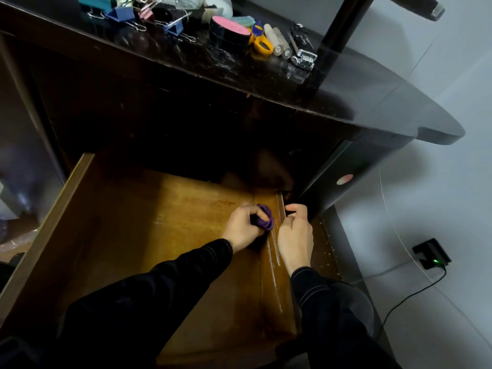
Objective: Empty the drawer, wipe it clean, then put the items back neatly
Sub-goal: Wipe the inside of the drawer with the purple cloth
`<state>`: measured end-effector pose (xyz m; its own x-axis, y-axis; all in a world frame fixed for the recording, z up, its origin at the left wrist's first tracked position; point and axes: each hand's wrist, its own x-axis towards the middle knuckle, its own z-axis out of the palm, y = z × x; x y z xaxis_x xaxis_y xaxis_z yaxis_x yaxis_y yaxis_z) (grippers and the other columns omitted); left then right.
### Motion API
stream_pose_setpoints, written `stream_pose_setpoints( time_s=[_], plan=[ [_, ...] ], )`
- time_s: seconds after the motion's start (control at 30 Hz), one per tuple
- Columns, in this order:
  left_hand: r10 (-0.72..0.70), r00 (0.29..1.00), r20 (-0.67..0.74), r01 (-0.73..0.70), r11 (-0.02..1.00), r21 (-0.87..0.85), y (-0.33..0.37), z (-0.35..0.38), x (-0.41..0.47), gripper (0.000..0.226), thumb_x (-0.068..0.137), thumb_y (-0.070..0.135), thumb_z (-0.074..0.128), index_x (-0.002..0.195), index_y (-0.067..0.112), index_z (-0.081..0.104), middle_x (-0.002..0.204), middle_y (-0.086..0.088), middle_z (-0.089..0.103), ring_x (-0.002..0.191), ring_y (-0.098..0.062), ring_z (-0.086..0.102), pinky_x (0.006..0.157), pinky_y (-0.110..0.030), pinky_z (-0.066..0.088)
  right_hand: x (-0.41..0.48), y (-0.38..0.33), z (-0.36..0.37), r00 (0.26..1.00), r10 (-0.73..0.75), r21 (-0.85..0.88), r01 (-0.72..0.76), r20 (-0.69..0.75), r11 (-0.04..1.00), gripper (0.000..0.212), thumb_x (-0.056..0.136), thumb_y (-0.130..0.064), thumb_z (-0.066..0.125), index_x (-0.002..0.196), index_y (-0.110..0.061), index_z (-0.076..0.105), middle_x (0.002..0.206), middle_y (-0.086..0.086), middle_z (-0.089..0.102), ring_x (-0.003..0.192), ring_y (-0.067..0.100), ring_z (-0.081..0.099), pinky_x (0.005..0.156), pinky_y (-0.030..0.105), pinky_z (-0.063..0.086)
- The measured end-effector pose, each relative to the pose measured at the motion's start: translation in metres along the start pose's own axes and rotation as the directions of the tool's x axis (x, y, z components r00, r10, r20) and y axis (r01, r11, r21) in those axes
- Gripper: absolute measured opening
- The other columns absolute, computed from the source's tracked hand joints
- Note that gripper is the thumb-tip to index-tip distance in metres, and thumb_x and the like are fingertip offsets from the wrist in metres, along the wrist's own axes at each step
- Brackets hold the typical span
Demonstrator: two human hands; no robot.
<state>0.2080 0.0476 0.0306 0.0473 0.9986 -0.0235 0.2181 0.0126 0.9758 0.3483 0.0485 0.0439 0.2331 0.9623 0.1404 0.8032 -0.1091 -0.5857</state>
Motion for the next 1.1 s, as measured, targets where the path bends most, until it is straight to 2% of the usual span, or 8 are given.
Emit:
stream_pose_setpoints(
  time_s=[0.17,0.33,0.4,0.57,0.73,0.87,0.97,1.1],
  plan=[
    [0.124,0.988,-0.094,-0.131,0.989,-0.071,0.017,0.003,0.007,0.029,0.075,-0.005,0.077,0.088,0.021,0.072,0.108,0.013,0.053,0.101,-0.001,0.055,0.092,-0.007,0.041,0.0,0.0,0.0,1.0,0.0,0.02,0.0,-0.005,1.0,0.024,0.104,-0.02,0.04,0.125,-0.03,0.047,0.086,-0.01,0.06,0.07,0.008,0.059,0.054,0.024,0.04],
    [-0.073,0.997,0.021,0.074,0.996,-0.044,0.002,0.002,-0.002,0.028,0.077,-0.007,0.075,0.098,0.009,0.071,0.119,-0.005,0.055,0.112,-0.024,0.057,0.106,-0.033,0.045,-0.001,0.0,-0.002,0.999,0.03,0.037,-0.03,-0.017,0.999,0.026,0.105,-0.017,0.039,0.127,-0.026,0.051,0.083,-0.014,0.056,0.07,0.007,0.059,0.055,0.024,0.042],
    [-0.083,0.996,0.039,0.086,0.993,-0.076,0.007,-0.002,0.001,0.028,0.076,-0.005,0.076,0.099,0.011,0.073,0.117,-0.004,0.055,0.111,-0.024,0.057,0.104,-0.031,0.045,0.0,-0.001,-0.002,0.999,0.032,0.045,-0.032,-0.012,0.999,0.027,0.105,-0.017,0.038,0.126,-0.025,0.053,0.086,-0.011,0.058,0.072,0.007,0.058,0.056,0.025,0.042],
    [0.051,0.999,-0.015,-0.053,0.986,-0.158,0.019,-0.004,0.007,0.031,0.077,-0.002,0.076,0.089,0.026,0.07,0.113,0.005,0.052,0.103,-0.01,0.054,0.094,-0.015,0.042,0.0,0.001,-0.003,1.0,0.021,0.059,-0.021,-0.005,0.998,0.026,0.105,-0.018,0.037,0.125,-0.024,0.053,0.094,-0.004,0.062,0.076,0.005,0.057,0.061,0.024,0.043],
    [-0.144,0.985,0.092,0.15,0.987,-0.057,0.001,-0.002,-0.005,0.028,0.078,-0.007,0.072,0.099,0.011,0.072,0.126,-0.009,0.053,0.119,-0.028,0.053,0.113,-0.044,0.039,0.0,-0.001,-0.004,0.999,0.038,0.052,-0.038,0.003,0.998,0.027,0.106,-0.018,0.037,0.126,-0.023,0.053,0.085,-0.008,0.06,0.07,0.009,0.06,0.058,0.027,0.047],
    [0.015,1.0,0.022,-0.01,0.975,-0.223,0.023,-0.008,0.004,0.03,0.079,-0.004,0.072,0.091,0.024,0.073,0.112,0.005,0.061,0.107,-0.017,0.059,0.102,-0.035,0.049,0.0,0.002,-0.001,1.0,0.028,0.069,-0.027,-0.012,0.997,0.024,0.105,-0.019,0.037,0.123,-0.026,0.053,0.087,-0.009,0.059,0.072,0.007,0.058,0.057,0.023,0.042],
    [0.044,0.999,-0.004,-0.043,0.967,-0.25,0.024,-0.004,0.002,0.035,0.078,-0.004,0.071,0.087,0.031,0.073,0.116,0.005,0.053,0.108,-0.01,0.054,0.103,-0.026,0.043,0.001,0.003,-0.001,1.0,0.024,0.067,-0.024,0.003,0.997,0.025,0.105,-0.02,0.038,0.124,-0.025,0.053,0.093,-0.005,0.062,0.076,0.006,0.058,0.06,0.023,0.042],
    [-0.087,0.992,0.093,0.096,0.991,-0.093,0.006,-0.003,-0.005,0.026,0.079,-0.009,0.067,0.095,0.012,0.071,0.123,-0.009,0.055,0.115,-0.027,0.054,0.106,-0.042,0.045,0.001,0.001,-0.002,0.999,0.047,0.047,-0.046,-0.009,0.998,0.027,0.106,-0.019,0.036,0.126,-0.025,0.054,0.088,-0.009,0.059,0.072,0.006,0.059,0.056,0.024,0.043]
  ],
)
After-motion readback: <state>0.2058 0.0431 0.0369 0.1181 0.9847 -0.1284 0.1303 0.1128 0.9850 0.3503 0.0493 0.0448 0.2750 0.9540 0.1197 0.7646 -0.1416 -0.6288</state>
